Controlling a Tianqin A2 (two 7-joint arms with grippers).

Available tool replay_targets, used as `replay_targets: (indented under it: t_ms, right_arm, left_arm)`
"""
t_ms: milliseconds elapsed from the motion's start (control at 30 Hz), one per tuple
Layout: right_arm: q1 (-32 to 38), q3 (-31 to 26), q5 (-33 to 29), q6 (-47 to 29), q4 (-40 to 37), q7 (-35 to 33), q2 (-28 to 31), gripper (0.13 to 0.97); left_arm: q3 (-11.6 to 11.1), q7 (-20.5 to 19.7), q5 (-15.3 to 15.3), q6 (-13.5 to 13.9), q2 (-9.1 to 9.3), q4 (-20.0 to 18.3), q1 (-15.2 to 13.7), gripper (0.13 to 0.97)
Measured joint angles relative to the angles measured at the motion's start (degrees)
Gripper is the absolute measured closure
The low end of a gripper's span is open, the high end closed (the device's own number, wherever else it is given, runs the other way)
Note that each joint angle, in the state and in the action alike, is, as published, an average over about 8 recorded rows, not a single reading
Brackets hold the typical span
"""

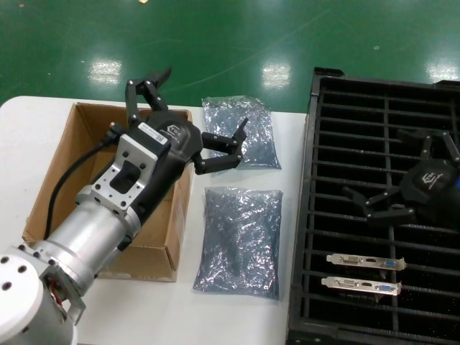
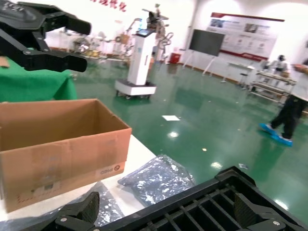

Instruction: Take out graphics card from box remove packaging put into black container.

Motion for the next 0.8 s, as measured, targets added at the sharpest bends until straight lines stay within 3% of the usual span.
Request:
replay_targets:
  t_ms: [800]
  right_arm:
    - [-15.3, 4.3, 2.4, 20.4, 6.5, -3.6, -9.2, 0.129]
  left_arm:
    - [-17.9, -10.9, 13.9, 4.7, 10.98, 3.9, 15.2, 0.132]
